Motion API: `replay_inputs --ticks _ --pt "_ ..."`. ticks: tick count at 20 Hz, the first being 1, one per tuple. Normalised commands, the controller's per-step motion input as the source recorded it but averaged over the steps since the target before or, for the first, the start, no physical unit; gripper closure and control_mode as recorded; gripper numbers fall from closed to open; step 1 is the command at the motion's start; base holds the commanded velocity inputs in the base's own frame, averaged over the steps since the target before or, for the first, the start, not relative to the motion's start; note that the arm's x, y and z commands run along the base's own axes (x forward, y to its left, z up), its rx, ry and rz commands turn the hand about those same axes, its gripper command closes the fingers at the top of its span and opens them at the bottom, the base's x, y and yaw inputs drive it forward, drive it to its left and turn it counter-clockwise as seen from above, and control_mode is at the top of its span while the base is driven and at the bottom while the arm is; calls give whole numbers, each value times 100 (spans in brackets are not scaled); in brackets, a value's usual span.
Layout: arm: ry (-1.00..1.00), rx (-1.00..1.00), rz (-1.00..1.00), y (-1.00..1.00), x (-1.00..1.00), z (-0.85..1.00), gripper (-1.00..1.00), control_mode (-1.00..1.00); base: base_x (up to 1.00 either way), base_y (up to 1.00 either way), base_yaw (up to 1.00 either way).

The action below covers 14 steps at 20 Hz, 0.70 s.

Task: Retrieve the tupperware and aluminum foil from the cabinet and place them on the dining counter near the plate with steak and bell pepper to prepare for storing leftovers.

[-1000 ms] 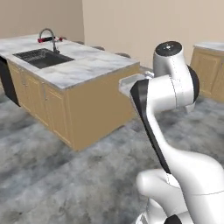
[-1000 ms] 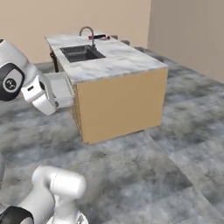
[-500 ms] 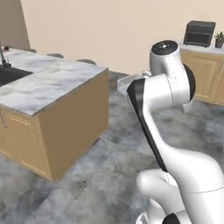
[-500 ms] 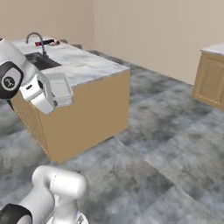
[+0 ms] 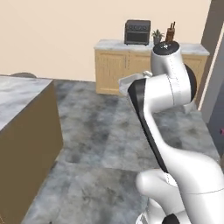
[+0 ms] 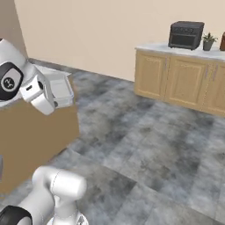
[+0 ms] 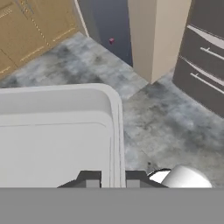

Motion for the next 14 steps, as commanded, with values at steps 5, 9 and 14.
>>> replay_inputs --ticks 5,9,14 --pt "0 0 0 0 0 0 100 100 100 8 -45" --pt "0 0 0 0 0 0 100 100 100 16 -38" --pt "0 0 0 0 0 0 100 100 100 16 -11"
